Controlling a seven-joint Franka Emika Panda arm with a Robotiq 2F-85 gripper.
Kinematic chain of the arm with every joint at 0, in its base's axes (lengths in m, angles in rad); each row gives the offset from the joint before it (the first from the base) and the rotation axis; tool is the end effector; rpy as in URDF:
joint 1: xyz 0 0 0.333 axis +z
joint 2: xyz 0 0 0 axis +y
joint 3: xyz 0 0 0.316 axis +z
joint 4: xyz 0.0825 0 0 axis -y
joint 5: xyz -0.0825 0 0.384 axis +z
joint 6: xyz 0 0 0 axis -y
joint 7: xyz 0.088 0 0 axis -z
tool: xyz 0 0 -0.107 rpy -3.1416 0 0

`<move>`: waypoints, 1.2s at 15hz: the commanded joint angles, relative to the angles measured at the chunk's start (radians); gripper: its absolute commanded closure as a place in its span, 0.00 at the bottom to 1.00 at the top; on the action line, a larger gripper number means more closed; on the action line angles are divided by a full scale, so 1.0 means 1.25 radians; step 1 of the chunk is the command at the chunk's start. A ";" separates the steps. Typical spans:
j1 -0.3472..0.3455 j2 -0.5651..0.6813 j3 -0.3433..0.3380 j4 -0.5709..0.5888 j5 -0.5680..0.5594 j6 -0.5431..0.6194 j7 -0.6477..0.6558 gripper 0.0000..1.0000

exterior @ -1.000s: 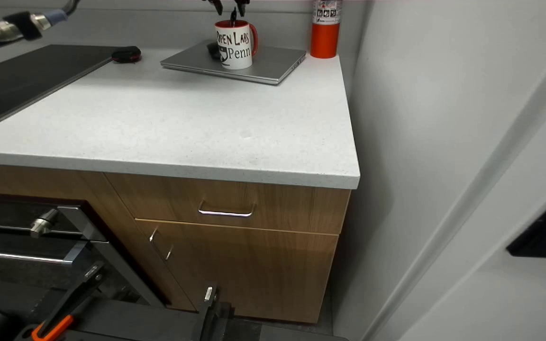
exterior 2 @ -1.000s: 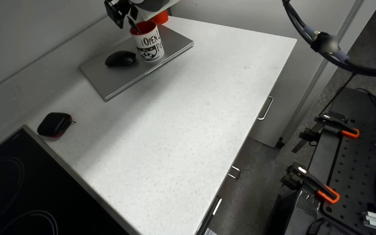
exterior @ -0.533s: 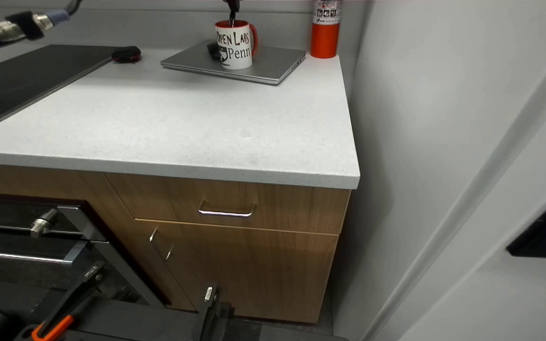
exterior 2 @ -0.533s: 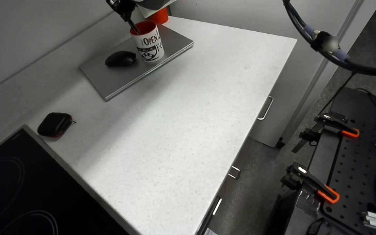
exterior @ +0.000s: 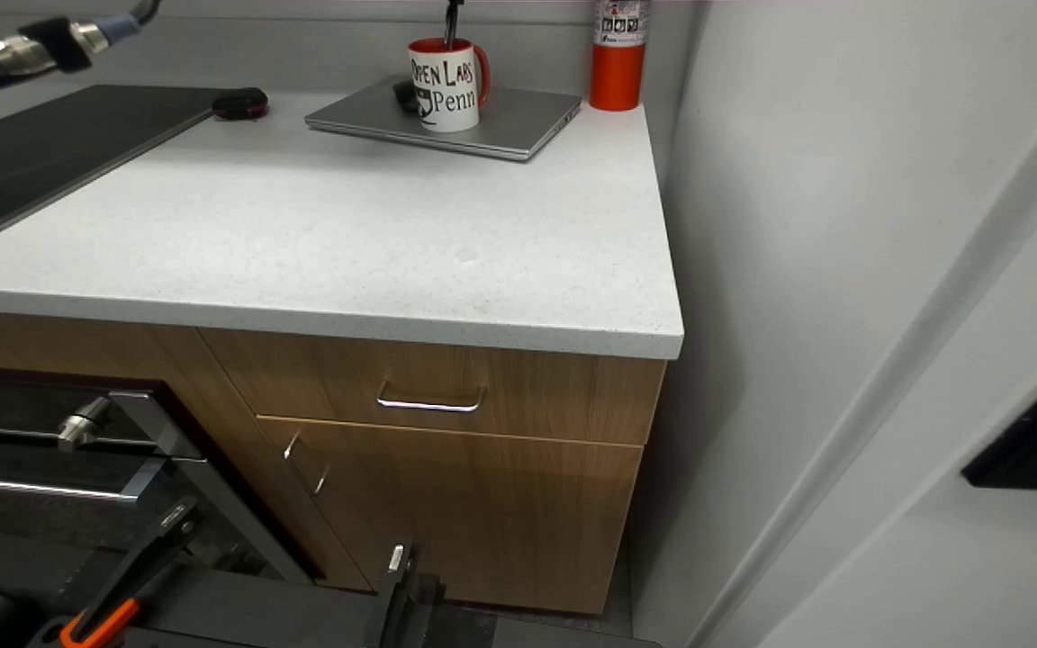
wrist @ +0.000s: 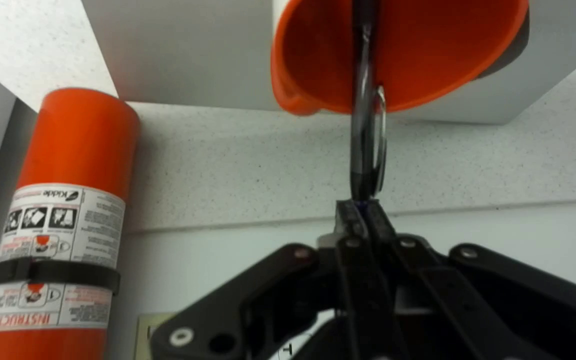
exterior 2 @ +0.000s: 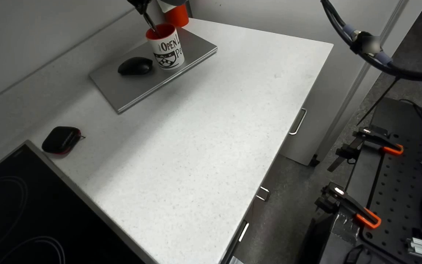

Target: Remove the pen from the mug

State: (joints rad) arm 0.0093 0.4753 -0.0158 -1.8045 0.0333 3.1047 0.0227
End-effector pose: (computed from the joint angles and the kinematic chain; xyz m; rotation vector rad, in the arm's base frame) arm 0.7014 -0.0058 0.3809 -2.8632 0.0817 -1.2532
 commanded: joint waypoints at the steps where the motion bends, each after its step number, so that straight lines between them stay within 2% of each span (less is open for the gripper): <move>1: 0.010 -0.058 -0.016 -0.050 -0.006 0.078 0.009 0.99; 5: 0.050 -0.131 -0.063 -0.108 -0.005 0.117 0.013 0.99; 8: 0.100 -0.209 -0.124 -0.169 -0.009 0.121 0.017 0.99; 11: 0.192 -0.269 -0.255 -0.220 -0.045 0.096 0.020 0.99; 13: 0.229 -0.283 -0.319 -0.244 -0.071 0.070 0.021 0.99; 16: 0.275 -0.294 -0.410 -0.292 -0.134 0.000 0.049 0.99; 18: 0.299 -0.305 -0.447 -0.323 -0.185 -0.066 0.078 0.99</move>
State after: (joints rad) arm 0.3180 0.1411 -0.4935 -2.1417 -0.1030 3.1189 0.0483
